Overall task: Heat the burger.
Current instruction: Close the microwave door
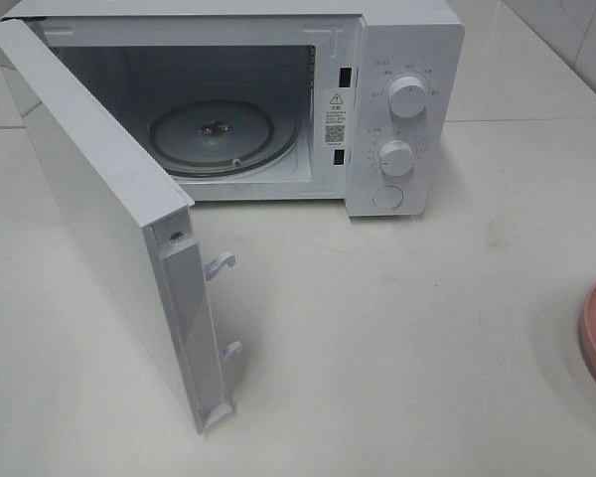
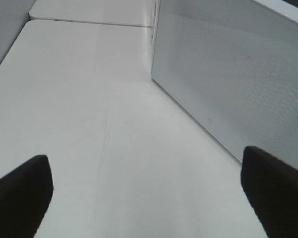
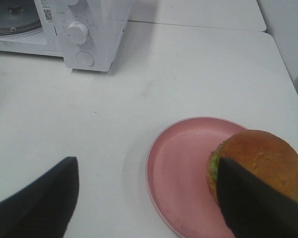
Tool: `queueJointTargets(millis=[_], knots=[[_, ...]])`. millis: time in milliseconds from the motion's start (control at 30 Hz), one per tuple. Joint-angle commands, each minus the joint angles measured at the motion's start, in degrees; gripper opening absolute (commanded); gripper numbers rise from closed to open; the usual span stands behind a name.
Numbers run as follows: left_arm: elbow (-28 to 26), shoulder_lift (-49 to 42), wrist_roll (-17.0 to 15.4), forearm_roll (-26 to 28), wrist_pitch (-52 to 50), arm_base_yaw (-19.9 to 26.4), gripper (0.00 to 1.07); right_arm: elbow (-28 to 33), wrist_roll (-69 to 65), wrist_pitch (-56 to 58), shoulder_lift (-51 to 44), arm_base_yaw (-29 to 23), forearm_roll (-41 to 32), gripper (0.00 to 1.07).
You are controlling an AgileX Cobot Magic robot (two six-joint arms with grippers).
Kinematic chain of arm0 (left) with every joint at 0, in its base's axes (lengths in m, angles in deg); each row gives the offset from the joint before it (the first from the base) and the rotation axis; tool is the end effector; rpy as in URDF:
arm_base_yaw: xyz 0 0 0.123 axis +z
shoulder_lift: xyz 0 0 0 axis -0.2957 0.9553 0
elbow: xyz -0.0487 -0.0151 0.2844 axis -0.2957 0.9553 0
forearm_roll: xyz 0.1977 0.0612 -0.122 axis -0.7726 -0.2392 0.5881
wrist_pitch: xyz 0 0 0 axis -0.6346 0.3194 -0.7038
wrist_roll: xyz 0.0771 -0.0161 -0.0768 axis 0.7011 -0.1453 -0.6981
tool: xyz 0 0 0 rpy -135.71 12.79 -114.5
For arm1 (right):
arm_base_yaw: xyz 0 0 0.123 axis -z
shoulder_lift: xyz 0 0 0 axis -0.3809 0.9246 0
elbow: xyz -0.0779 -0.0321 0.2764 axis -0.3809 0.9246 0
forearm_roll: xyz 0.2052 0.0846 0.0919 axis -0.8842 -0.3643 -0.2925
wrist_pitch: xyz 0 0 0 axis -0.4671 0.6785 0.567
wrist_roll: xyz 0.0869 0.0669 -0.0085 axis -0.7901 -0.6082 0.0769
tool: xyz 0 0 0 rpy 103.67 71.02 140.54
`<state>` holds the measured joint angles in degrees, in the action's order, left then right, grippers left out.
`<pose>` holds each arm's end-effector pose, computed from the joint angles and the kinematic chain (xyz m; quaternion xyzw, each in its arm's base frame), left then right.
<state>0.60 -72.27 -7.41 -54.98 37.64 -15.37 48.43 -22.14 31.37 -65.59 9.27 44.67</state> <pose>-0.0062 -0.0095 0.2721 -0.0106 0.8444 -0.0394 0.5342 0.0019 -0.0133 0.2710 -0.0510 0.8318 0.0194 0.5523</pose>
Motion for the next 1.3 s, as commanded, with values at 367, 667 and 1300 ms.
queueJointTargets(millis=[367,667,1300], knots=[[-1.26,17.02,-0.52,1.15,-11.75,0.11,0.47,0.4,0.52,-0.46,-1.66,0.4,0.0,0.75],[1.49,26.81,0.0,2.98,-20.51,0.11,0.0,0.4,0.52,-0.46,-1.66,0.4,0.0,0.75],[16.56,37.87,16.1,13.69,-64.97,0.11,0.0,0.4,0.52,-0.46,-1.66,0.4,0.0,0.75]])
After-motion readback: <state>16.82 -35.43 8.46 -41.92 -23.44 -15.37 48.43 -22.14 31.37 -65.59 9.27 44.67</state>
